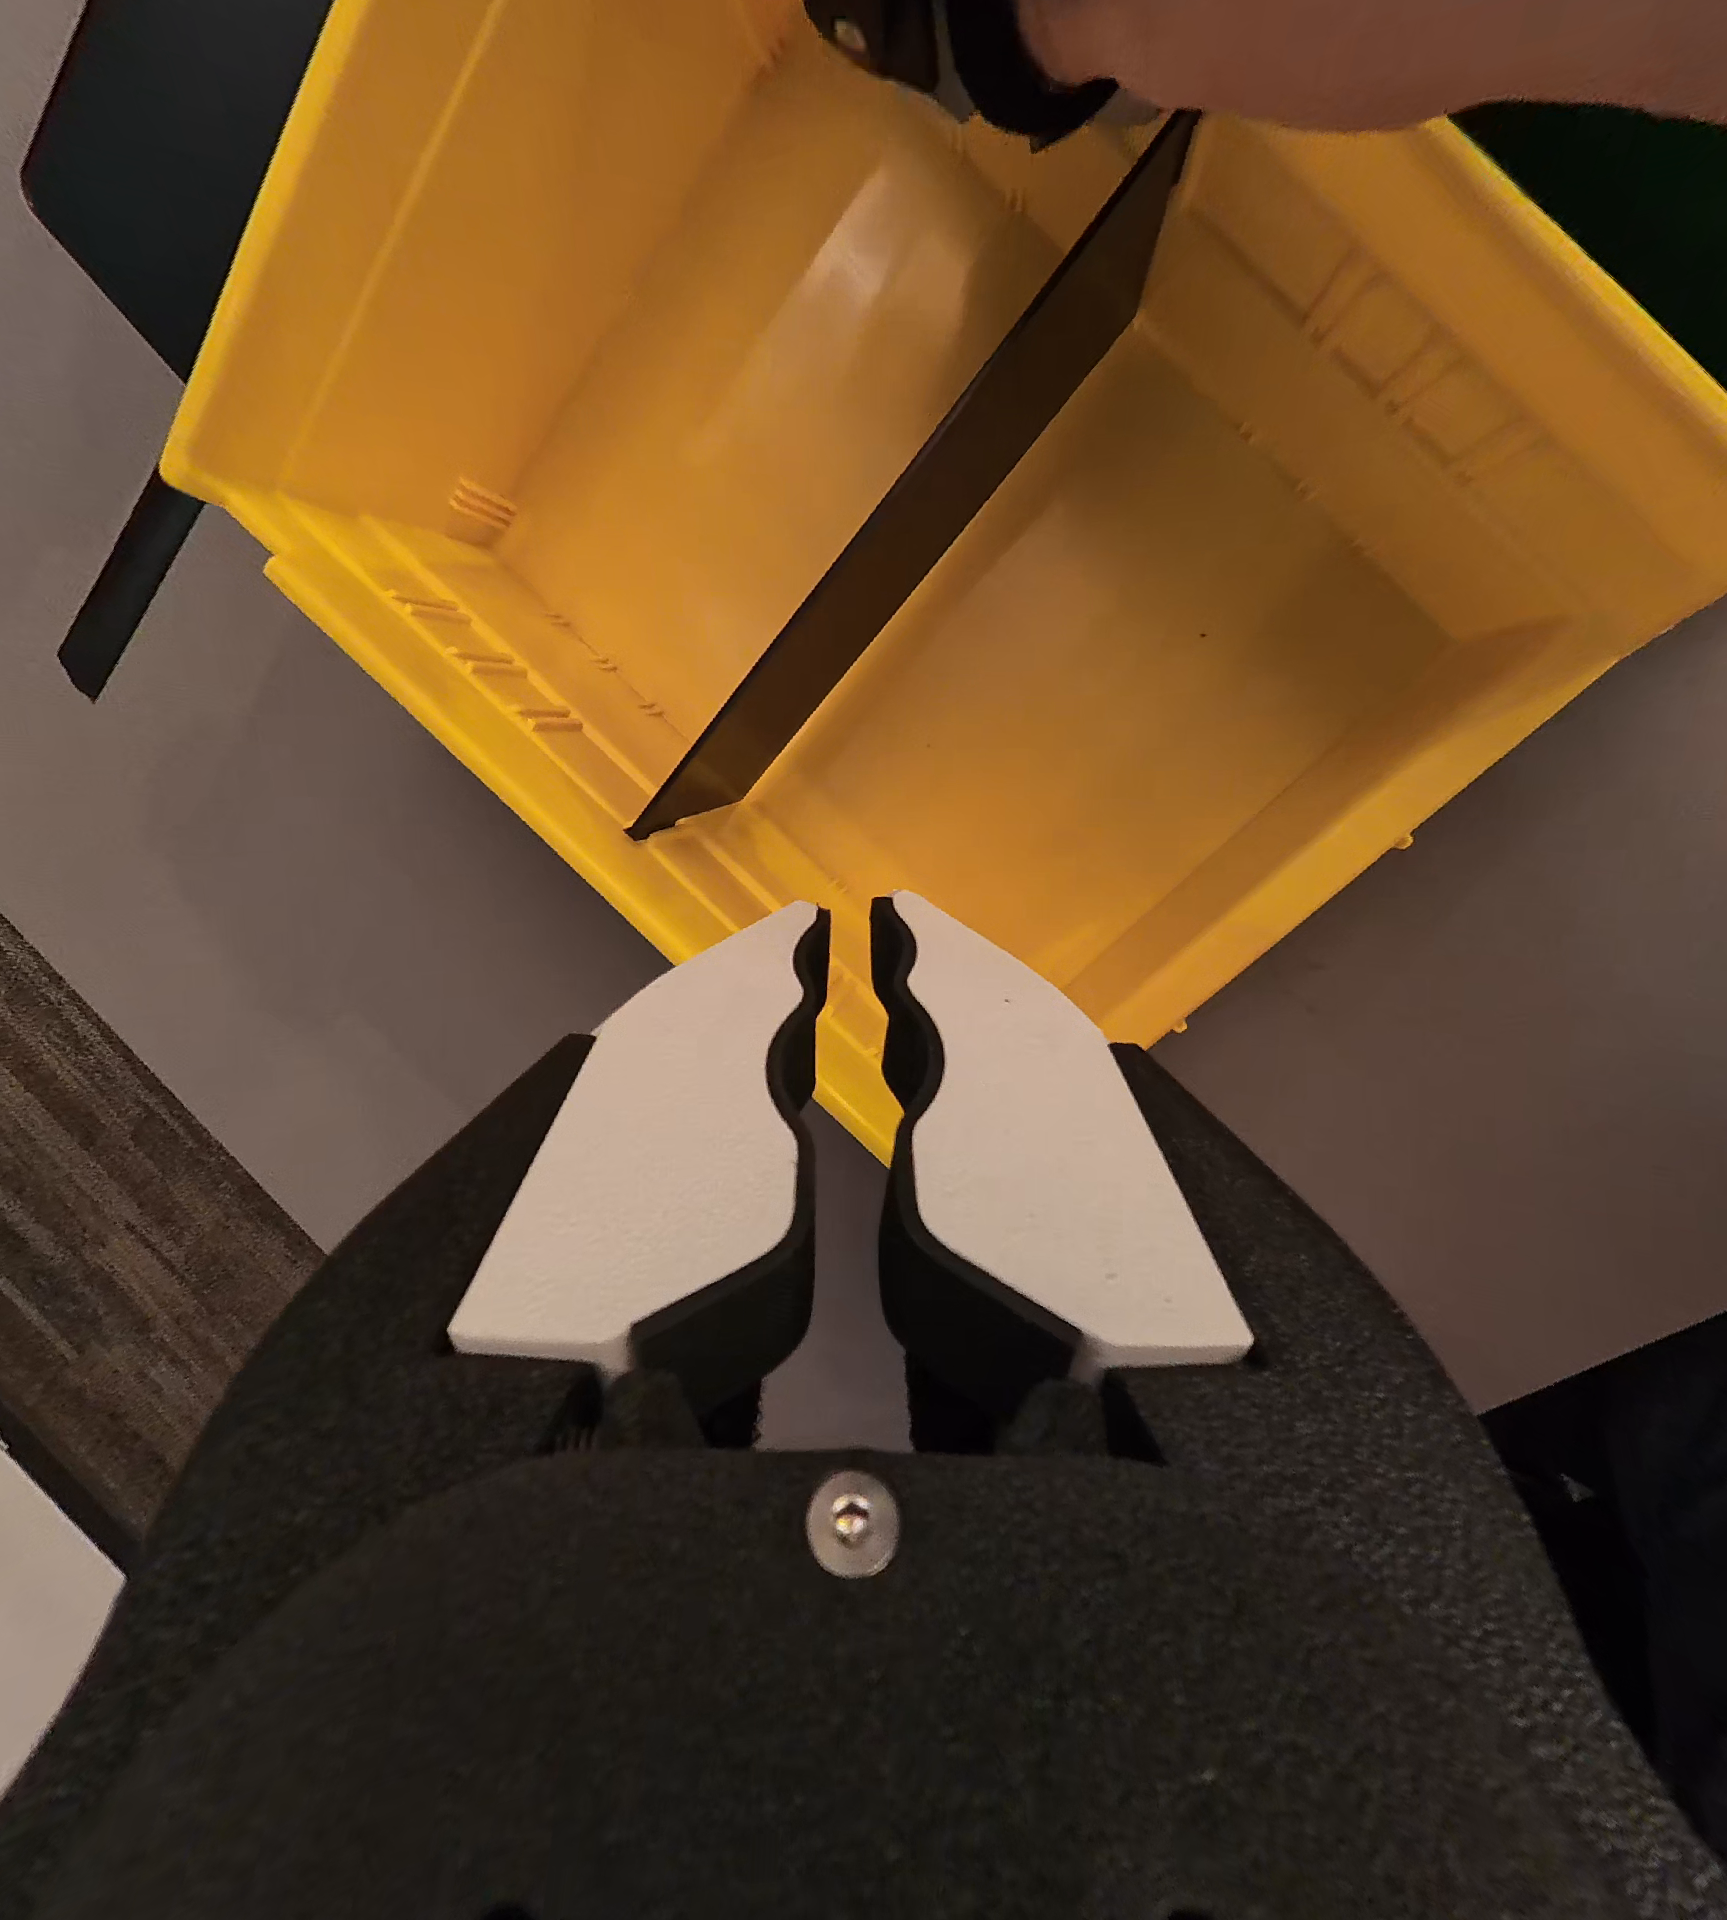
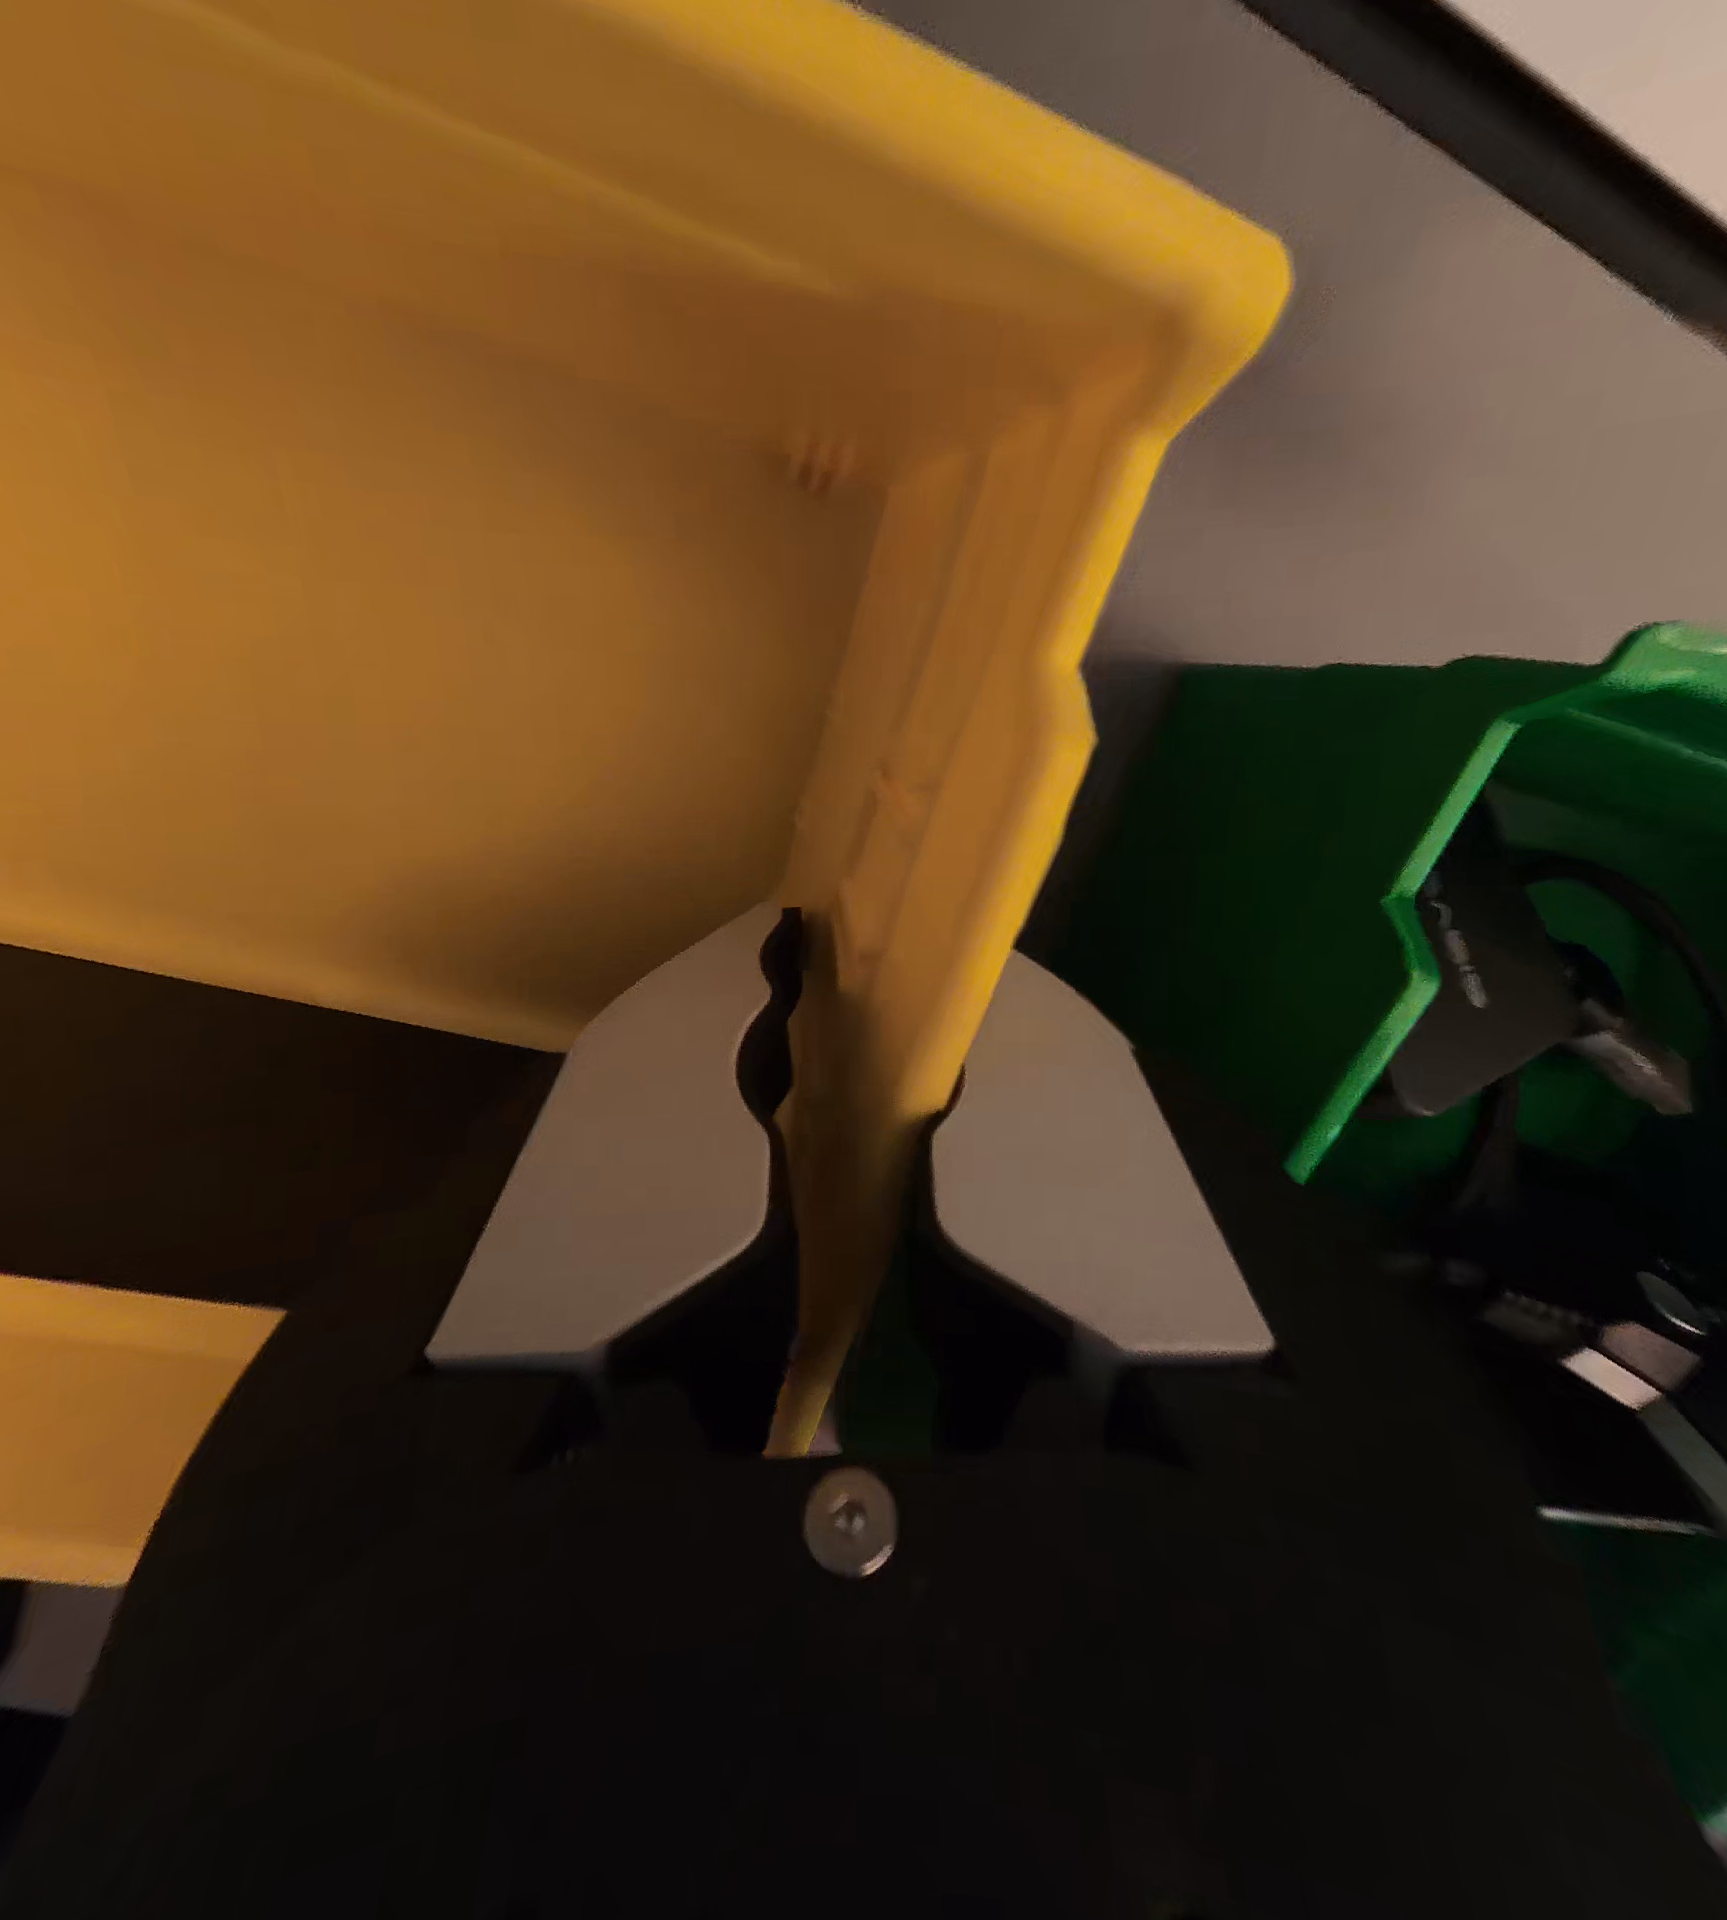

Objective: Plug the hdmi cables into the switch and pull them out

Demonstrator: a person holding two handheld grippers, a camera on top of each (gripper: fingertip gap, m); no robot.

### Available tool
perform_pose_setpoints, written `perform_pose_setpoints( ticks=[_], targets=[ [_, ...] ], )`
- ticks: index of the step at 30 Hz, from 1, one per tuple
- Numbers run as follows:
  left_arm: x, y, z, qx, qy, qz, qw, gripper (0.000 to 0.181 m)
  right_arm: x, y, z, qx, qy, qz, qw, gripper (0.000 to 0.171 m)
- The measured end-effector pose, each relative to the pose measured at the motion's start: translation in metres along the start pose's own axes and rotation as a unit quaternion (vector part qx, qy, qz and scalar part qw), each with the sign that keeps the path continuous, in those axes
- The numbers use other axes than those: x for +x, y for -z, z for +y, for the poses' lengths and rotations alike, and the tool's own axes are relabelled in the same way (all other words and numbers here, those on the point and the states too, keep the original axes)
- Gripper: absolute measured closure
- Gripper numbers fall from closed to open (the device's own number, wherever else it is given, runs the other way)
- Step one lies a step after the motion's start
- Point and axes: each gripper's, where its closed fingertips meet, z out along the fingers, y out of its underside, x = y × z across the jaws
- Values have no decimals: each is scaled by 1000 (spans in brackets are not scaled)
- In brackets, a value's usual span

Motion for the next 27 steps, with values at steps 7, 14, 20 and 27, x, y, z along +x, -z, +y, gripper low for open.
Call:
perform_pose_setpoints(
  ticks=[7,14,20,27],
  targets=[
    [1,0,-3,6,-6,0,1000,177,-16,5,-3,0,-43,-116,992,164],
    [-15,18,-19,79,22,-26,996,181,-36,17,7,-68,-14,-117,991,164],
    [-33,54,-41,203,58,-43,976,174,-45,47,3,-96,-4,-114,989,164],
    [-21,138,-70,448,81,36,890,167,-10,110,-5,-64,-25,-132,989,164]
  ],
)
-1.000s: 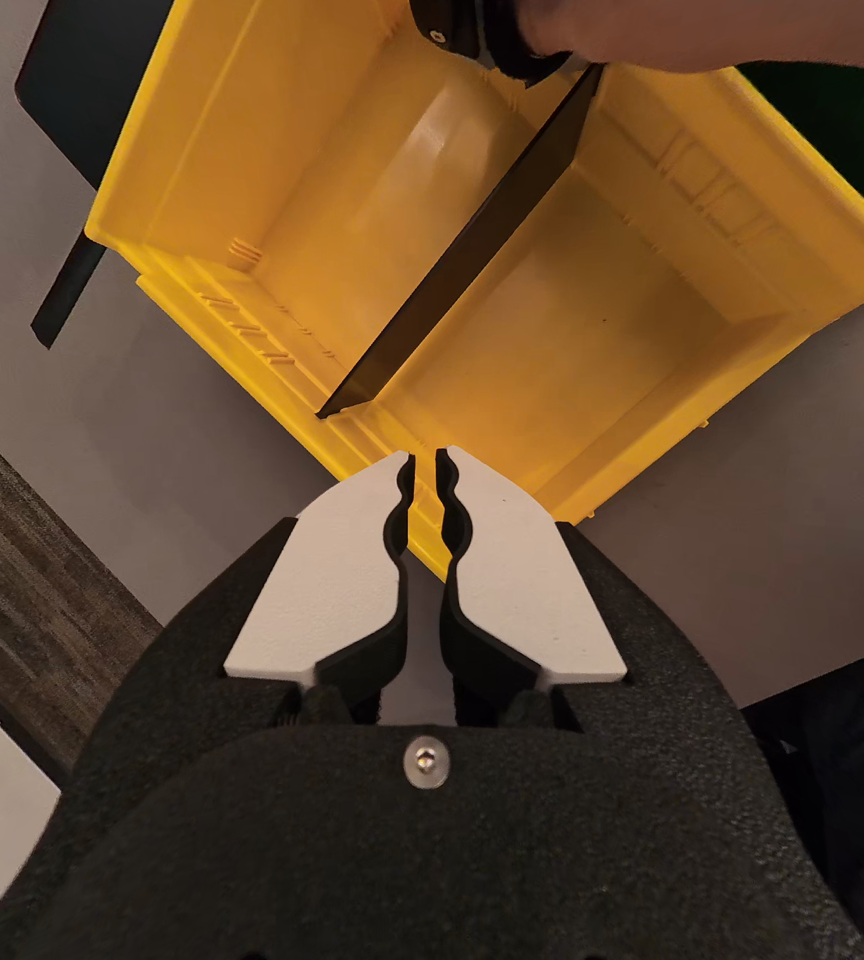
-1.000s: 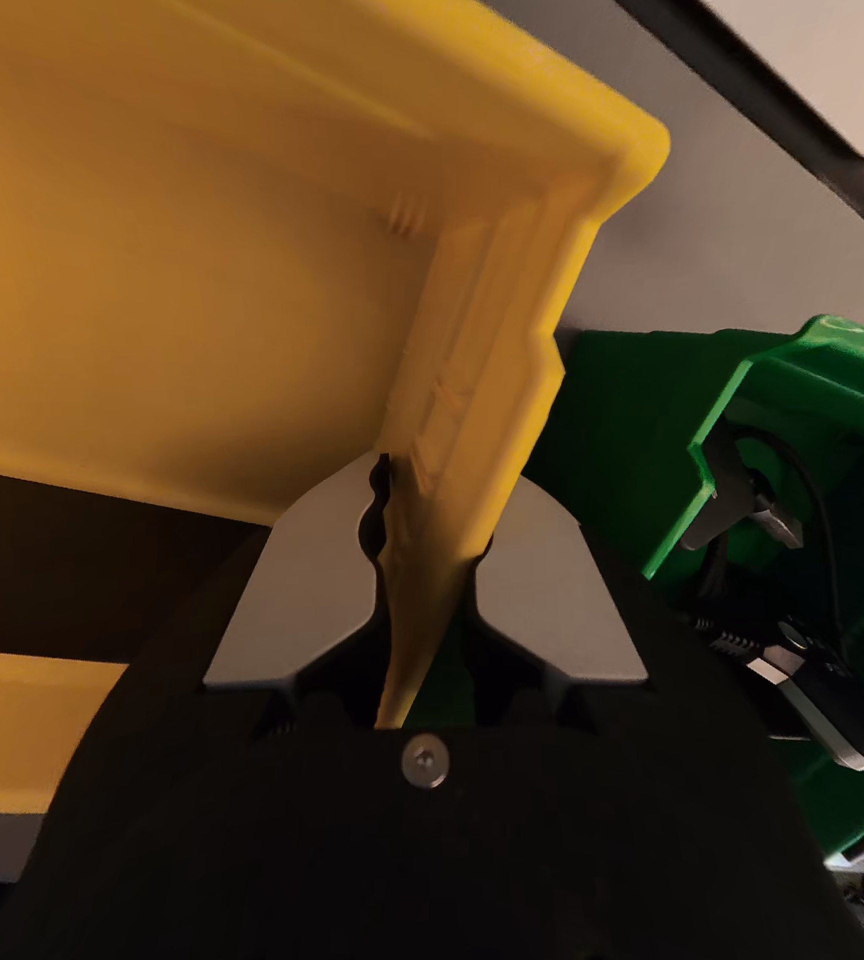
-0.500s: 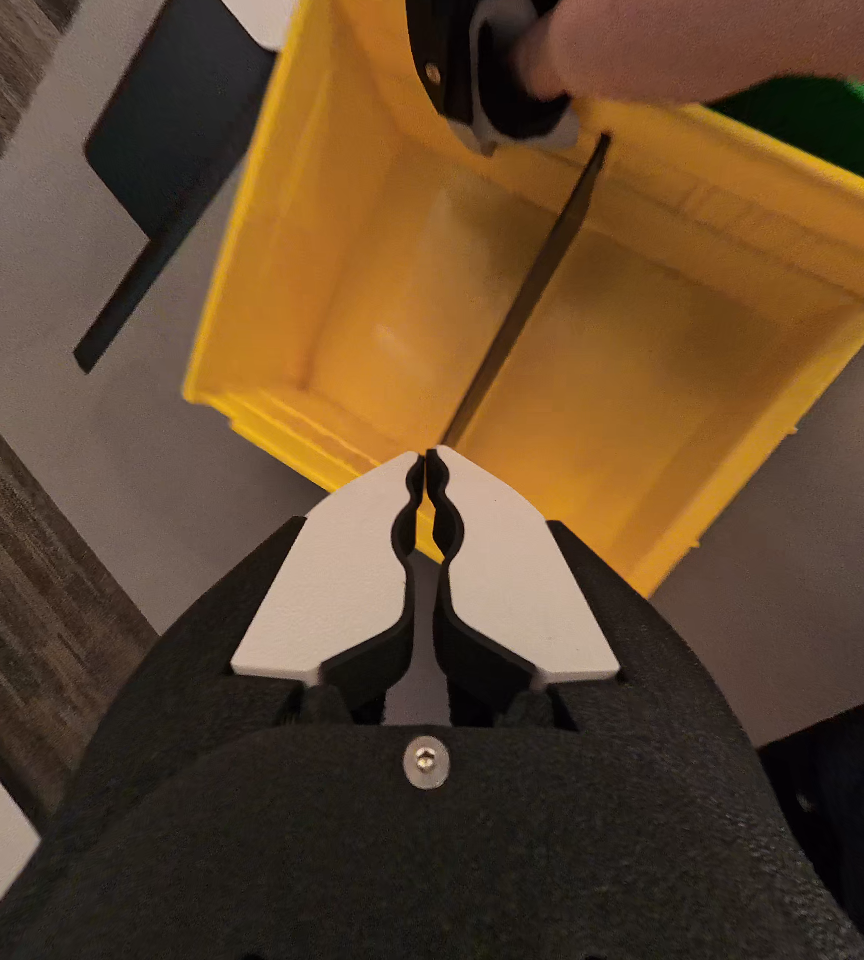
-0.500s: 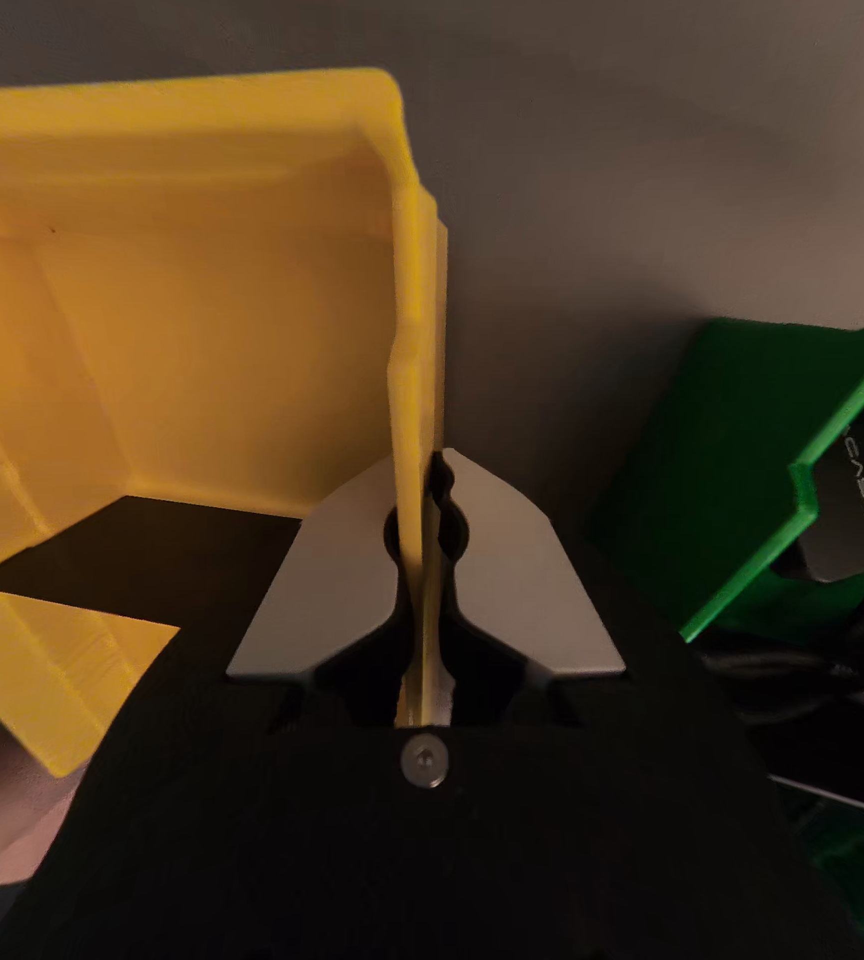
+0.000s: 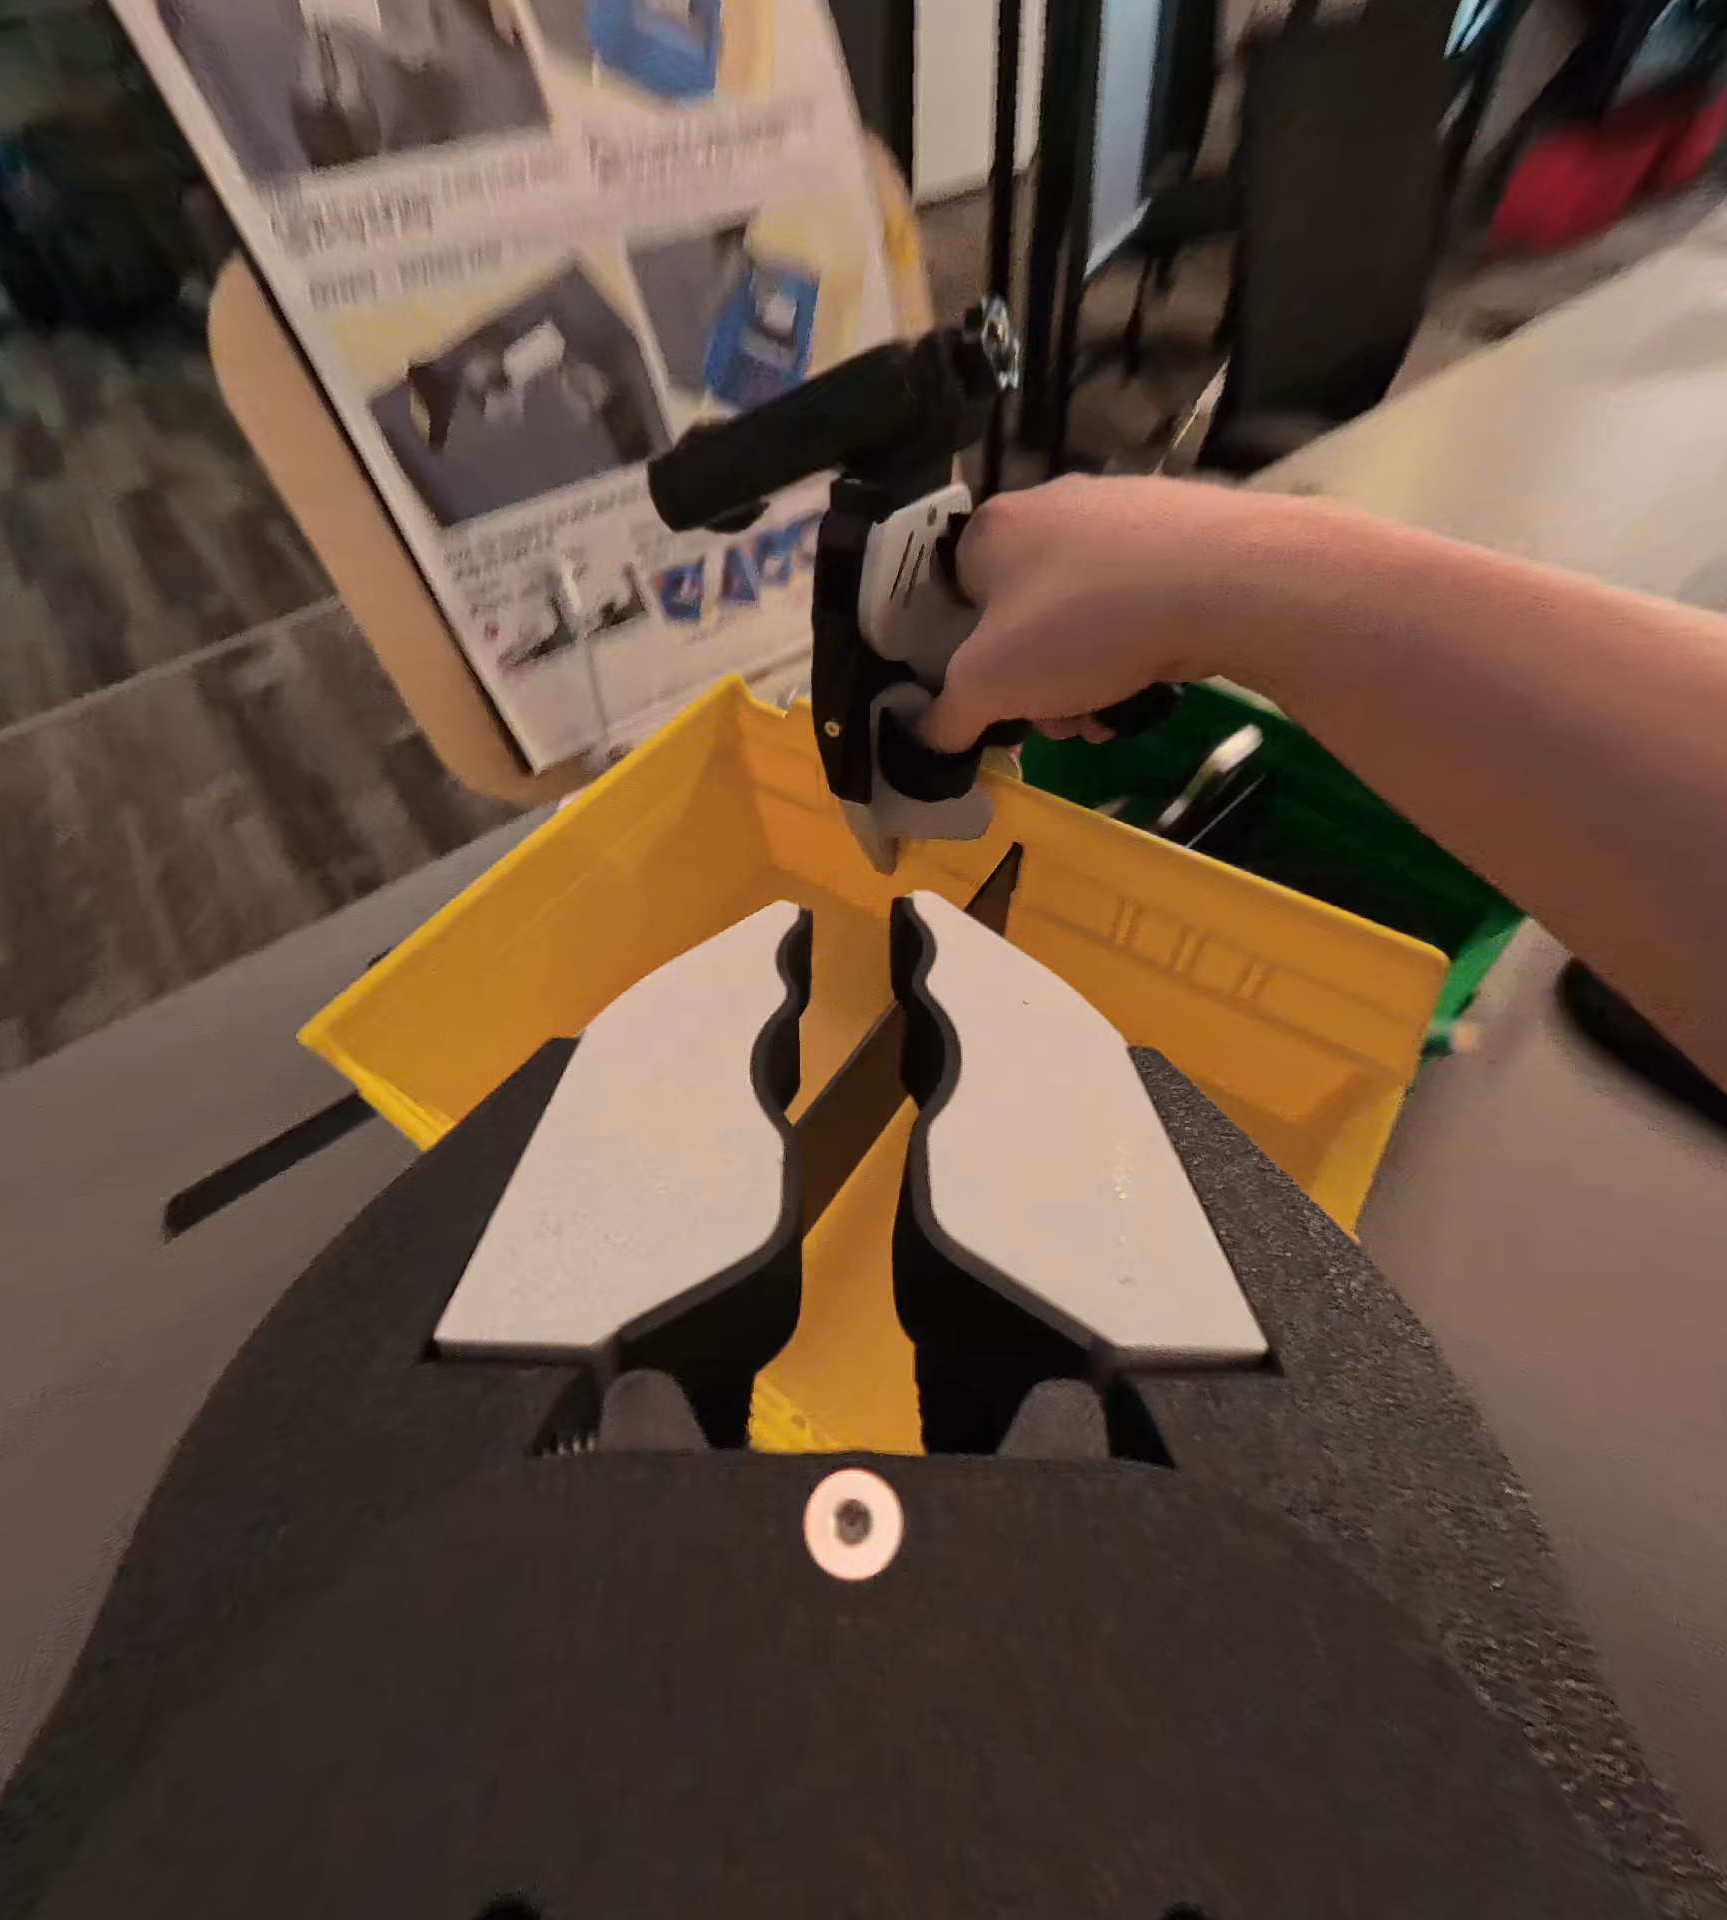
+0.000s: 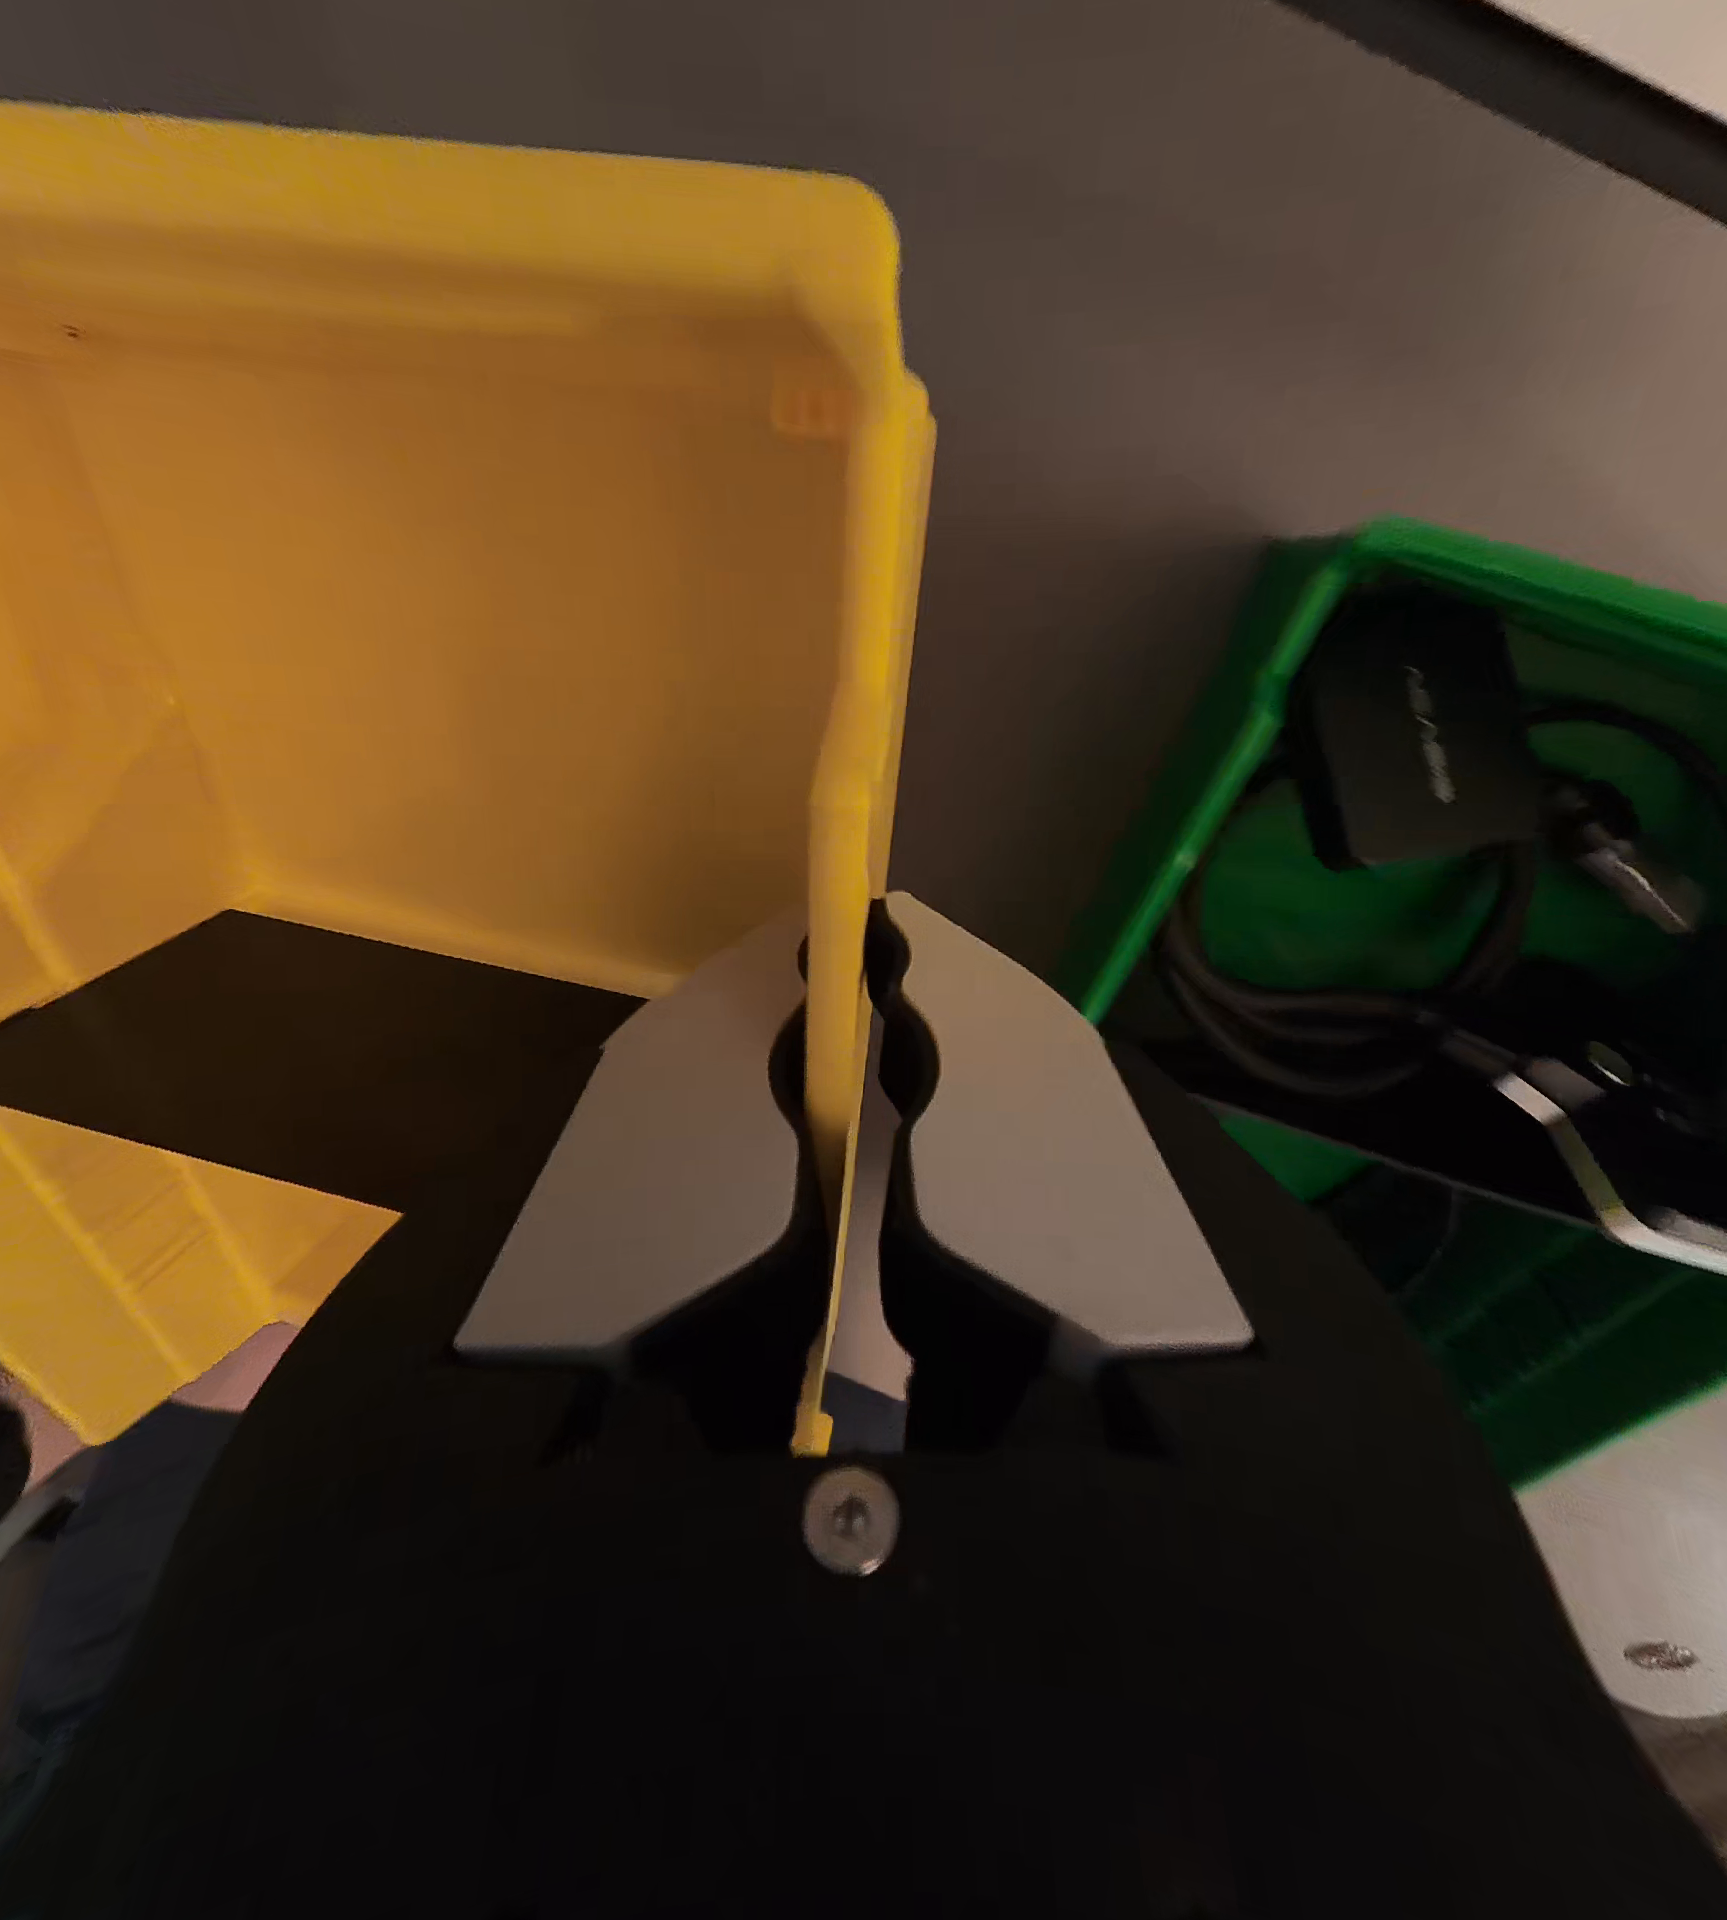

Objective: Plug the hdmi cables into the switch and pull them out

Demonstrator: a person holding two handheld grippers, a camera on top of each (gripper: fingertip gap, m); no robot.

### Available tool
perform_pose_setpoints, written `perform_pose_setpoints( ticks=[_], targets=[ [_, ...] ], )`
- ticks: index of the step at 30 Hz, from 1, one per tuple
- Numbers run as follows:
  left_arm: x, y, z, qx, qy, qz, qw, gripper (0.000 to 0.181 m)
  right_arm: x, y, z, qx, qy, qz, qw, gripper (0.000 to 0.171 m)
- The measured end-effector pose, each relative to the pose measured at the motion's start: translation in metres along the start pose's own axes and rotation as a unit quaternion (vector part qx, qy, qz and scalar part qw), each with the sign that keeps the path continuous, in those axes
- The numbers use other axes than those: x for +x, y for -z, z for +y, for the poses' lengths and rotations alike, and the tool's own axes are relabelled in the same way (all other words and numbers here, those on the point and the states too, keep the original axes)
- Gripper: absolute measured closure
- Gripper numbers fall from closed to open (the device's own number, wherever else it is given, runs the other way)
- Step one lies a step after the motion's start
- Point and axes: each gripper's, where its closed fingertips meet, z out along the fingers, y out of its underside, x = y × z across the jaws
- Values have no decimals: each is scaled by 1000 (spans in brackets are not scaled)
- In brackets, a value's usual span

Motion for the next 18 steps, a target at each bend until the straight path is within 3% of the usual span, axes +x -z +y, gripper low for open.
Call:
perform_pose_setpoints(
  ticks=[7,14,18],
  targets=[
    [11,27,-25,109,35,50,992,171,111,76,45,33,-66,-9,997,164],
    [21,3,-9,48,34,70,996,164,274,135,140,73,-195,4,978,164],
    [32,-15,6,-5,1,61,998,162,365,143,208,83,-272,15,959,164]
  ],
)
